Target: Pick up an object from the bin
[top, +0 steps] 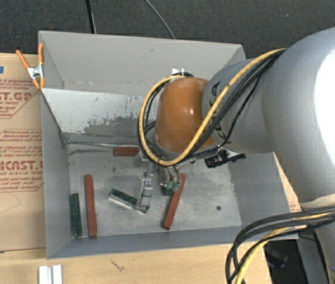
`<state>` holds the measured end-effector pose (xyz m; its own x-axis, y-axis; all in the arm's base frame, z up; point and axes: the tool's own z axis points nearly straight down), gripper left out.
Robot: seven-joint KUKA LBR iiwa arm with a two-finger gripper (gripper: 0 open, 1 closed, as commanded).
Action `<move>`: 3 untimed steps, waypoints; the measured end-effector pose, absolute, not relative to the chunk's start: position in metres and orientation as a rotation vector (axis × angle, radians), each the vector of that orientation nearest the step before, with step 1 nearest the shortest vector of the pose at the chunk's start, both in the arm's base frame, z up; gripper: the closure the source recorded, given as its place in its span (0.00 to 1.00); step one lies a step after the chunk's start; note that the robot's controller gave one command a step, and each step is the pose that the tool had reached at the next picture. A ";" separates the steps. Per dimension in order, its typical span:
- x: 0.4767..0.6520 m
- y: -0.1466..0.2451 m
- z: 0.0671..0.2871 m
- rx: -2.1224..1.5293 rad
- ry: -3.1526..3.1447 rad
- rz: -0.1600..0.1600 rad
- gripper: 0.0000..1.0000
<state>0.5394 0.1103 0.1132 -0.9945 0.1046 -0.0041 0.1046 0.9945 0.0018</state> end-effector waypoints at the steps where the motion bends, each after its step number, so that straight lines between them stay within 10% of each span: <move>1: 0.539 0.135 0.122 0.194 3.139 0.000 0.00; 2: 0.528 0.138 0.119 0.269 3.129 0.003 0.00; 3: 0.517 0.135 0.069 0.334 3.124 0.001 0.00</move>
Offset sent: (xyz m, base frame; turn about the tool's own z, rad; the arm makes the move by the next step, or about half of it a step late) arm -0.0192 0.0288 -0.0072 0.0953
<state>0.5166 0.1354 0.0694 -0.9774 0.2115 0.0008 0.2115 0.9774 0.0008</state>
